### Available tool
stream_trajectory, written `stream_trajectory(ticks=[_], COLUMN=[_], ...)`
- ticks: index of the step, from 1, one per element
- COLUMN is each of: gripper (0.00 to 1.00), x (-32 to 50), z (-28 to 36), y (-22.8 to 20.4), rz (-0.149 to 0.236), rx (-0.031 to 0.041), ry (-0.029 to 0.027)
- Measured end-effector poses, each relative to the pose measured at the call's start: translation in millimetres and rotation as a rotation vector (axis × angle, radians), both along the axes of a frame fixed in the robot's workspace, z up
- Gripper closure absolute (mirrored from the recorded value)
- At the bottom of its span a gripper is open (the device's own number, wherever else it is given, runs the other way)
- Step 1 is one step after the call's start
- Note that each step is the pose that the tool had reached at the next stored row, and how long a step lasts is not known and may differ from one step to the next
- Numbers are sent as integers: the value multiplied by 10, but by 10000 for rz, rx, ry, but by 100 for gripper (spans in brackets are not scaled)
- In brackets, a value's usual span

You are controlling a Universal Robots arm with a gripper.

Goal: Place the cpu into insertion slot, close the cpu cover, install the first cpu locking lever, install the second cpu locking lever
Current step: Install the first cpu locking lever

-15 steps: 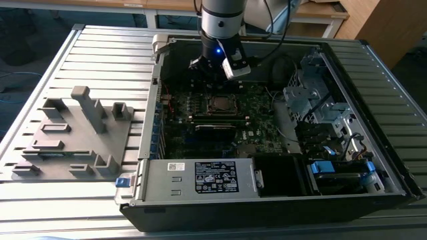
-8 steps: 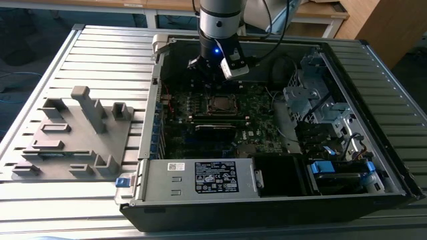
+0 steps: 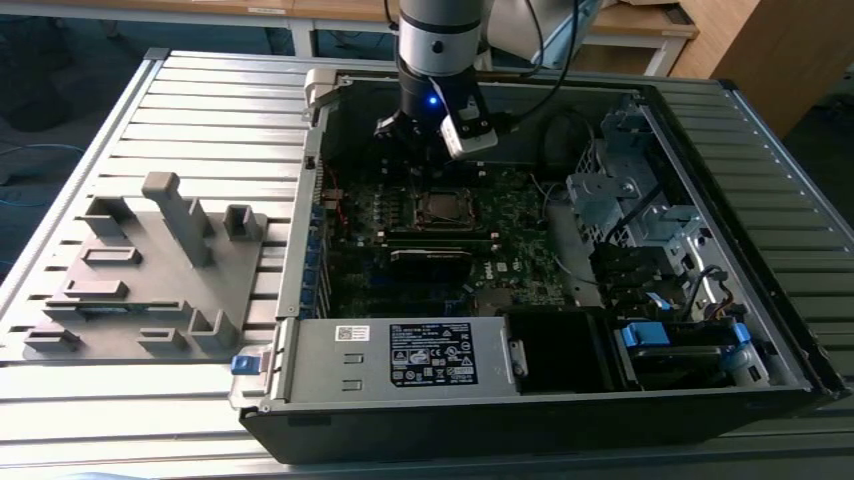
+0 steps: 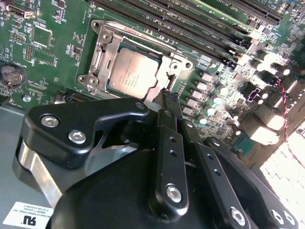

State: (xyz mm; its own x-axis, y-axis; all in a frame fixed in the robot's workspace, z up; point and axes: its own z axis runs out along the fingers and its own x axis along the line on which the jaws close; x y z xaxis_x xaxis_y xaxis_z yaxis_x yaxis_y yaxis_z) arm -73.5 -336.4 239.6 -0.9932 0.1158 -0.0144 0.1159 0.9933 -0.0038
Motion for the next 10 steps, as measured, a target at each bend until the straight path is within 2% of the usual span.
stream_trajectory(ticks=[10], gripper=[89], x=[0], z=[51], y=[0], rz=[0], rx=[2], ry=[-1])
